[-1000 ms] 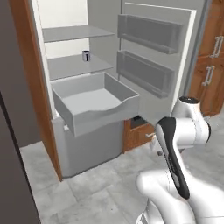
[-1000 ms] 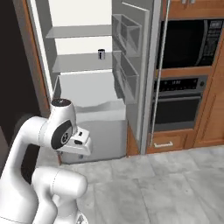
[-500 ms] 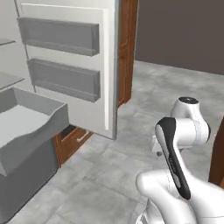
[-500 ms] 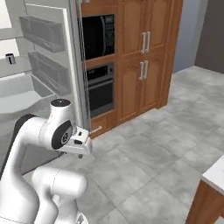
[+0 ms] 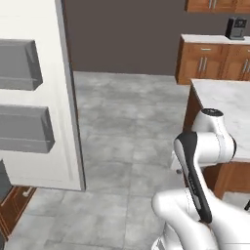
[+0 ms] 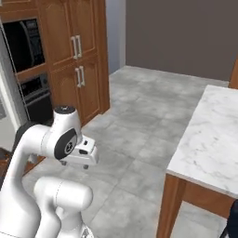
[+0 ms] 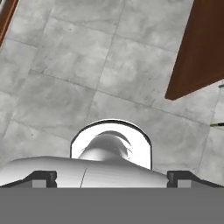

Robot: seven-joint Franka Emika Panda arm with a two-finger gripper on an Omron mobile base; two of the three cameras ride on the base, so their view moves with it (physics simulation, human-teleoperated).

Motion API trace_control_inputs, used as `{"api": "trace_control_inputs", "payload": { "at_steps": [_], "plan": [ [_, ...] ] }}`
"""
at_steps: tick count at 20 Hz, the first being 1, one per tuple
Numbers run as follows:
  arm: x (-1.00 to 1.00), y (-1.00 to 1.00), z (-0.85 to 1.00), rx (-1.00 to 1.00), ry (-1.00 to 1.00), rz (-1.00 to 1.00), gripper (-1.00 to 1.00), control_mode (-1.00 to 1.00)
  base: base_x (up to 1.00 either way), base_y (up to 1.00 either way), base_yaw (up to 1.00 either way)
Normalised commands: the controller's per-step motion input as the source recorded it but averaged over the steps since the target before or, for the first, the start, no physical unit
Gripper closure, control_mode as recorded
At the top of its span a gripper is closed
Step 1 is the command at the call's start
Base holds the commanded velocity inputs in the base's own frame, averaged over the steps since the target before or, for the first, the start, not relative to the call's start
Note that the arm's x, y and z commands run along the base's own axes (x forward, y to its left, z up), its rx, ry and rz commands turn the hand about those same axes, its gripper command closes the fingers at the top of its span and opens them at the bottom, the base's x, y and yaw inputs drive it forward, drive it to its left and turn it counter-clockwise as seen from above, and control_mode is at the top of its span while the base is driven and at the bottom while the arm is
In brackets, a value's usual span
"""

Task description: Place the tomato and corn inside the fridge drawer. Close the drawer after placing the vegetables.

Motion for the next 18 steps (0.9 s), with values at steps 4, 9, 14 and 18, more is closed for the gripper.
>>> {"api": "trace_control_inputs", "payload": {
  "at_steps": [4, 9, 14, 18],
  "plan": [
    [0.0, 0.0, 0.0, 0.0, 0.0, 0.0, -1.0, 1.0, 1.0, 0.57, -0.39],
    [0.0, 0.0, 0.0, 0.0, 0.0, 0.0, -1.0, 1.0, 1.0, 0.56, -0.31],
    [0.0, 0.0, 0.0, 0.0, 0.0, 0.0, -1.0, 1.0, 1.0, 0.06, -0.16],
    [0.0, 0.0, 0.0, 0.0, 0.0, 0.0, -1.0, 1.0, 1.0, 0.0, -0.06]
  ]
}}
